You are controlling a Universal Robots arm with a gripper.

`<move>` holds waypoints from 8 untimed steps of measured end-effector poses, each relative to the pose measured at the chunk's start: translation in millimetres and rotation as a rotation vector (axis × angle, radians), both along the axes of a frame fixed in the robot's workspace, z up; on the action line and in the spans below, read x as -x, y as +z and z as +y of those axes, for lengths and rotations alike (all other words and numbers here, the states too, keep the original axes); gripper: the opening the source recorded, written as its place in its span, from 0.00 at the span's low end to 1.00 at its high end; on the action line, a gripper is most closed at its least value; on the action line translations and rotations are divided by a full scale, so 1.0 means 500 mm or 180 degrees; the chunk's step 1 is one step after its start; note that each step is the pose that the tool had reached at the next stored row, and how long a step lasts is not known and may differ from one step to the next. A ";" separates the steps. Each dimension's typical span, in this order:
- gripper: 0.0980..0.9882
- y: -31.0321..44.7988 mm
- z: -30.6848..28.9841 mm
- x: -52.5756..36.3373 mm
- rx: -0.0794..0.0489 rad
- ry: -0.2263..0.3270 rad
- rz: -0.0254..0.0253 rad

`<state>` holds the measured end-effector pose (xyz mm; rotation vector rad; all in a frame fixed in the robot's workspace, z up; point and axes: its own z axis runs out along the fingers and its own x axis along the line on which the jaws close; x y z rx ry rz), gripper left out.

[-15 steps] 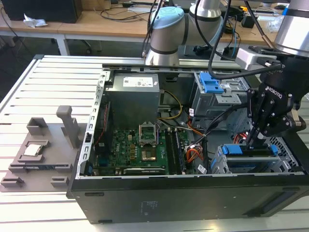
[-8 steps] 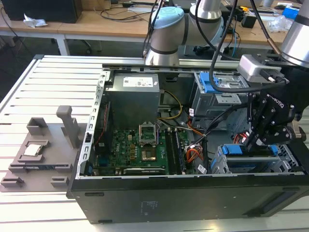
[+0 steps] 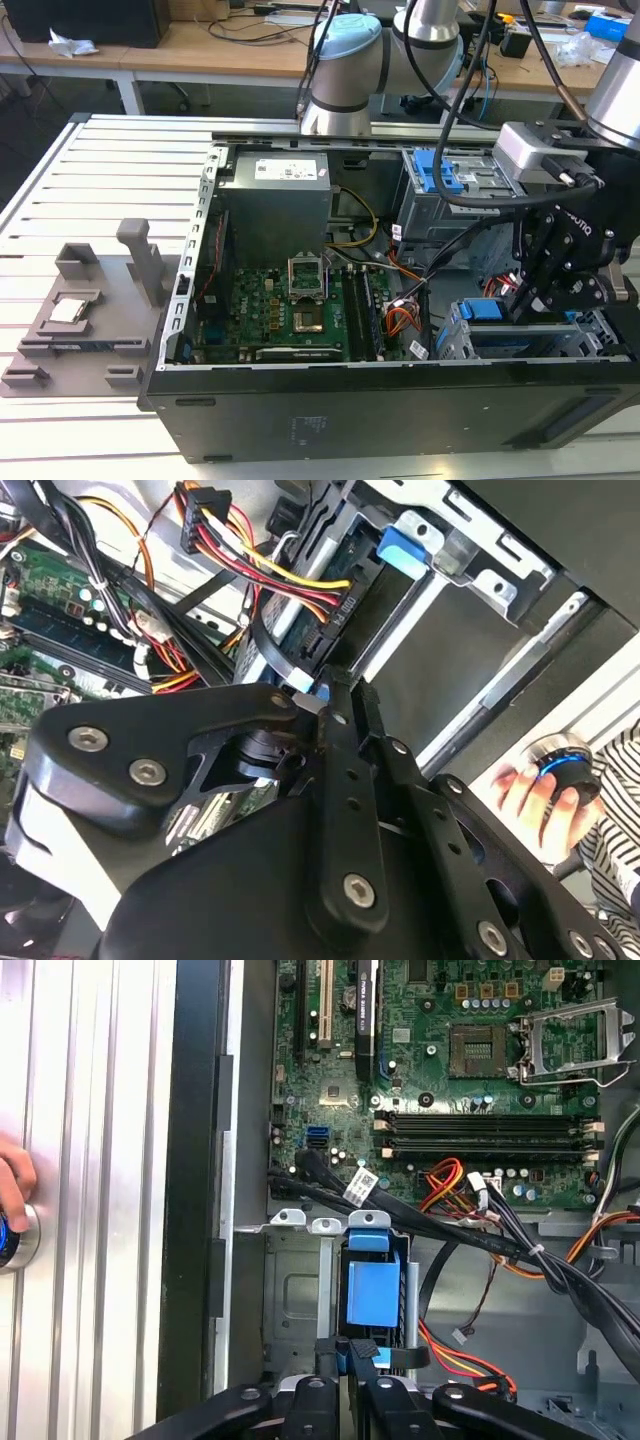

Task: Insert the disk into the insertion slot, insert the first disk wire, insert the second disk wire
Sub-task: 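Insert the second disk wire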

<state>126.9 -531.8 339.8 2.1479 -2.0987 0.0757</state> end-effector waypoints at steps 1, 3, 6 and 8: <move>0.09 0.000 0.000 0.000 0.0000 0.0000 0.0000; 0.10 0.000 -0.001 0.000 0.0000 0.0000 0.0000; 0.17 0.000 -0.001 0.001 0.0000 -0.0001 0.0000; 0.17 0.000 -0.001 0.005 0.0002 0.0000 0.0000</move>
